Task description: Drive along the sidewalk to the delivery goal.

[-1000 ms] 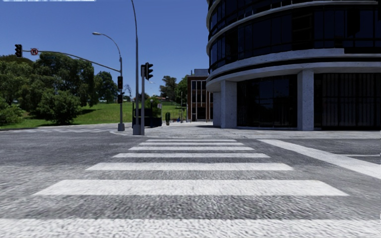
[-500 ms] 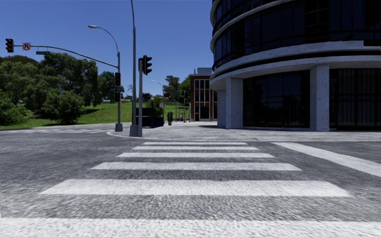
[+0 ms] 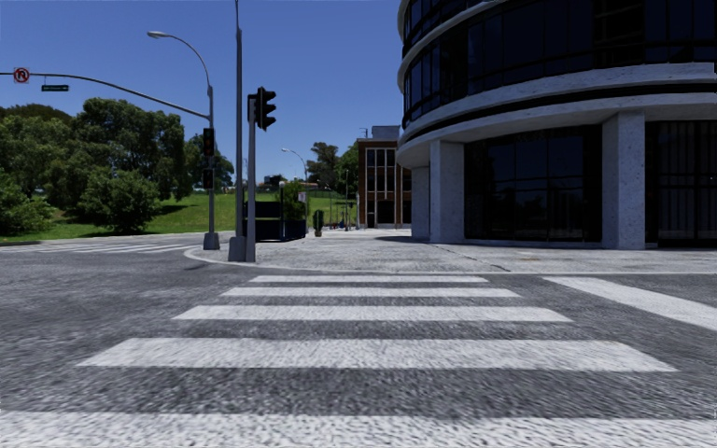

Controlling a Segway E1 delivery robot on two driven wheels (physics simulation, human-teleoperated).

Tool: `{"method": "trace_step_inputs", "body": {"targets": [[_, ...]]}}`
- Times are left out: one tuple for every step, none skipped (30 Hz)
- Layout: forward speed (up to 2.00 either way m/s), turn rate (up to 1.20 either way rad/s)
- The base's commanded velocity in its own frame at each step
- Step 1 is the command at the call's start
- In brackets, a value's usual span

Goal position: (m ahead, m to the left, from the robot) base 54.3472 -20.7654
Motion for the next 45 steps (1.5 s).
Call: {"method": "trace_step_inputs", "body": {"targets": [[2.0, 0.0], [2.0, 0.0], [2.0, 0.0], [2.0, 0.0], [2.0, 0.0], [2.0, 0.0], [2.0, 0.0], [2.0, 0.0], [2.0, 0.0], [2.0, 0.0], [2.0, 0.0], [2.0, 0.0], [2.0, 0.0], [2.0, 0.0], [2.0, 0.0], [2.0, 0.0], [2.0, 0.0], [2.0, 0.0], [2.0, 0.0], [2.0, 0.0], [2.0, 0.0], [2.0, 0.0], [2.0, 0.0], [2.0, 0.0], [2.0, 0.0], [2.0, 0.0], [2.0, 0.0], [2.0, 0.0], [2.0, 0.0], [2.0, 0.0], [2.0, 0.0], [2.0, 0.0], [2.0, 0.0], [2.0, 0.0], [2.0, 0.0], [2.0, 0.0], [2.0, 0.0], [2.0, 0.0], [2.0, 0.0], [2.0, 0.0], [2.0, 0.0], [2.0, 0.0], [2.0, 0.0], [2.0, 0.0], [2.0, 0.0]]}}
